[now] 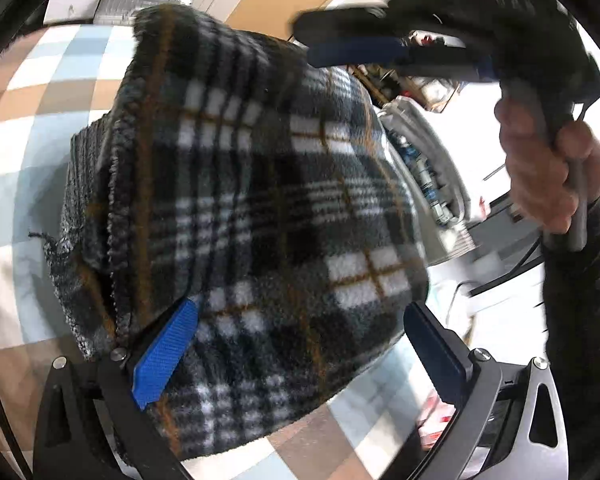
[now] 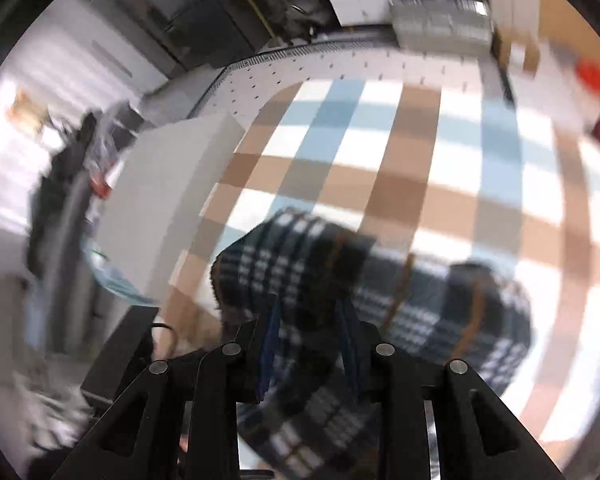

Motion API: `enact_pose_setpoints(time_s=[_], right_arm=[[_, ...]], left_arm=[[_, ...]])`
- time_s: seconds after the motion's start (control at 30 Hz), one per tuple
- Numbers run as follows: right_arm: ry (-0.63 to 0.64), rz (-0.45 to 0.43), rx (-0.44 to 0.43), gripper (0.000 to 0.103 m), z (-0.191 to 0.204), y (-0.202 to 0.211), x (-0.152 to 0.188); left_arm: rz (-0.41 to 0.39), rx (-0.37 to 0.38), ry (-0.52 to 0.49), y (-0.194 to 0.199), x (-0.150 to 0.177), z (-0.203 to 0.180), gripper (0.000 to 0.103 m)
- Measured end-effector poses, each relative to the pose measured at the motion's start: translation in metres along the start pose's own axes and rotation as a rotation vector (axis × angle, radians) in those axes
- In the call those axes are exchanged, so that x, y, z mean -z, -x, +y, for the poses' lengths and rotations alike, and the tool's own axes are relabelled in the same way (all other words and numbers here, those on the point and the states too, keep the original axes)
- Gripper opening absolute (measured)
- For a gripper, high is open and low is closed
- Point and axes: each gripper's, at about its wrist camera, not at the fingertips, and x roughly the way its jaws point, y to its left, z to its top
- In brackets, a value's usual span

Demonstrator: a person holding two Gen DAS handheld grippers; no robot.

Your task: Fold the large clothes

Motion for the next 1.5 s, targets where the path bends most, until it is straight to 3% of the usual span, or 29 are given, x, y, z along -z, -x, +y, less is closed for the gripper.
enact_pose_setpoints(time_s=[0.1, 0.3, 0.43, 0.63, 0.7, 0.73, 0.8, 0.83, 1.0, 1.07, 1.13, 1.27, 1.43, 1.5], right_arm=[[0.043, 0.049, 0.058, 0.027, 0.012, -0.020, -0.010], [0.052, 0.126, 0.122, 0.027, 0.012, -0.080, -0.027], [0.041, 0.149, 0.130, 0.027, 0.009, -0.092, -0.032], [0.058, 0.055, 0.107, 0.027, 0.009, -0.078, -0.020], [0.050, -0.006, 0.006, 0.027, 0.005, -0.040, -0.014], [0.036, -0.036, -0.038, 0.030, 0.002, -0.024, -0.010], [0.010, -0.080, -0.088, 0.071, -0.006, 0.009, 0.003], [0.012, -0.073, -0.083, 0.073, -0.007, 0.020, 0.011], [0.017, 0.089, -0.132, 0.073, -0.012, 0.019, 0.056], [0.032, 0.171, -0.087, 0.068, -0.012, 0.001, 0.070], [0.085, 0.192, -0.010, 0.065, -0.008, -0.014, 0.078], [0.074, 0.210, 0.025, 0.062, -0.014, -0.044, 0.077], [0.057, 0.191, -0.024, 0.062, -0.017, -0.053, 0.069], [0.056, 0.151, -0.062, 0.068, -0.020, -0.051, 0.071]], left_arm=[[-0.004, -0.035, -0.015, 0.001, 0.004, -0.006, 0.100], [-0.017, -0.019, 0.016, -0.006, 0.015, 0.010, 0.100], [-0.030, -0.027, 0.028, 0.003, 0.017, 0.017, 0.100], [-0.015, -0.006, 0.039, -0.002, 0.022, 0.010, 0.100], [-0.015, -0.012, 0.040, -0.004, 0.020, 0.010, 0.100], [-0.016, -0.018, 0.042, -0.003, 0.018, 0.010, 0.100], [-0.018, -0.022, 0.052, -0.003, 0.018, 0.010, 0.100], [-0.017, -0.025, 0.053, -0.002, 0.018, 0.011, 0.100], [-0.017, -0.016, 0.064, -0.006, 0.016, 0.013, 0.100], [-0.015, -0.011, 0.067, -0.007, 0.015, 0.012, 0.100], [-0.012, -0.024, 0.059, -0.009, 0.016, 0.012, 0.100], [-0.006, -0.040, 0.051, -0.011, 0.014, 0.013, 0.100], [-0.018, -0.026, 0.042, -0.013, 0.014, 0.015, 0.100], [-0.018, -0.027, 0.034, -0.013, 0.014, 0.014, 0.100]])
